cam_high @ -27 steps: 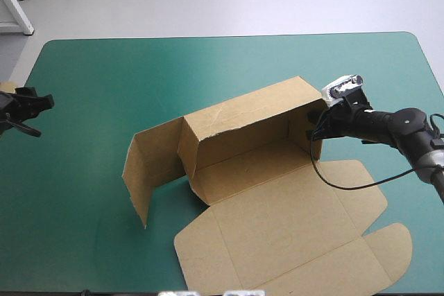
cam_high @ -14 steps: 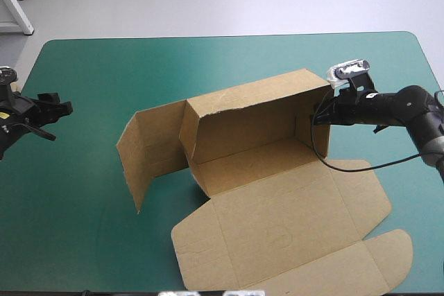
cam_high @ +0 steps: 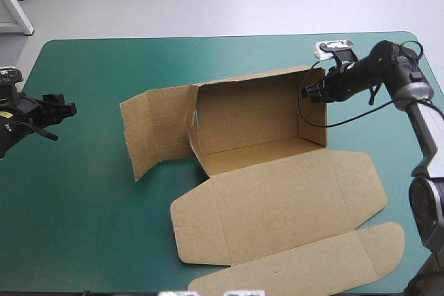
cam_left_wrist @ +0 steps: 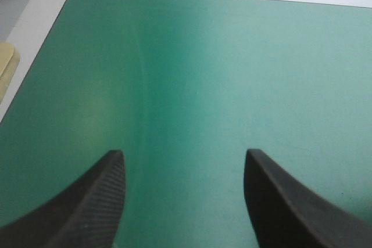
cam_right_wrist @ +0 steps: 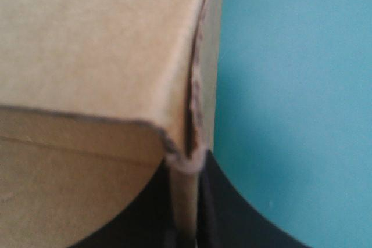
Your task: Fold the box
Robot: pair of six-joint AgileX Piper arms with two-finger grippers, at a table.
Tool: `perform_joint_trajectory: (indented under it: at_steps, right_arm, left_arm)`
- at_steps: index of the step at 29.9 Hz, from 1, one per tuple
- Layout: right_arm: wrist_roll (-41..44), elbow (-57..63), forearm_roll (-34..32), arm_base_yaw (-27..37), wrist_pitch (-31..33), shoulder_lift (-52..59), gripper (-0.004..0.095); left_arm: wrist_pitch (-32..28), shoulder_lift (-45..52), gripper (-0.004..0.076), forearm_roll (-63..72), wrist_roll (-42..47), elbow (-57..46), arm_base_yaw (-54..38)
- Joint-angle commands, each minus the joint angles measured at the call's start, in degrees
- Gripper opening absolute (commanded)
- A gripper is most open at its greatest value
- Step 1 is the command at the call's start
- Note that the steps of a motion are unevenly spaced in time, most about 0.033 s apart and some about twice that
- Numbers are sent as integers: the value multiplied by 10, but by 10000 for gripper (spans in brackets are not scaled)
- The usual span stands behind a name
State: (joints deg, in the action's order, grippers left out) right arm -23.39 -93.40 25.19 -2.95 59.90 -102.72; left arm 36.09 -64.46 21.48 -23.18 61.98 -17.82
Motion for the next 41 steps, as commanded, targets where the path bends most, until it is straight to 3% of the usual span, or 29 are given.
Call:
perform_joint_trajectory:
  at_steps: [1,4,8,11,15,17,26,35,38,41]
  right_arm:
    - [40,-70,-25,-22,25,-20,-13]
    - [62,-108,-62,-39,42,-51,-12]
    - [59,-137,-63,-52,25,-66,29]
    - [45,-143,-41,-53,-8,-65,226]
    - [32,-148,-26,-53,-15,-65,635]
    - [33,-148,-26,-53,-5,-65,707]
    - [38,-148,-24,-53,61,-64,606]
    - [35,-116,-50,-53,8,-40,584]
    - [8,-61,-64,-52,-23,22,509]
    - [-8,32,-57,-51,-95,118,489]
  left_arm:
    - [-32,11,437,26,-4,16,3]
    - [-30,11,437,35,-12,16,3]
    - [-29,11,437,35,-12,16,3]
    - [-28,11,437,35,-12,16,3]
    - [-28,9,437,35,-12,16,8]
    - [-28,5,437,31,-16,16,16]
    - [-29,-3,436,30,-26,16,36]
    - [-26,-3,424,30,-26,16,36]
    - [-24,-3,419,30,-26,16,36]
    - [-24,-3,419,30,-26,16,36]
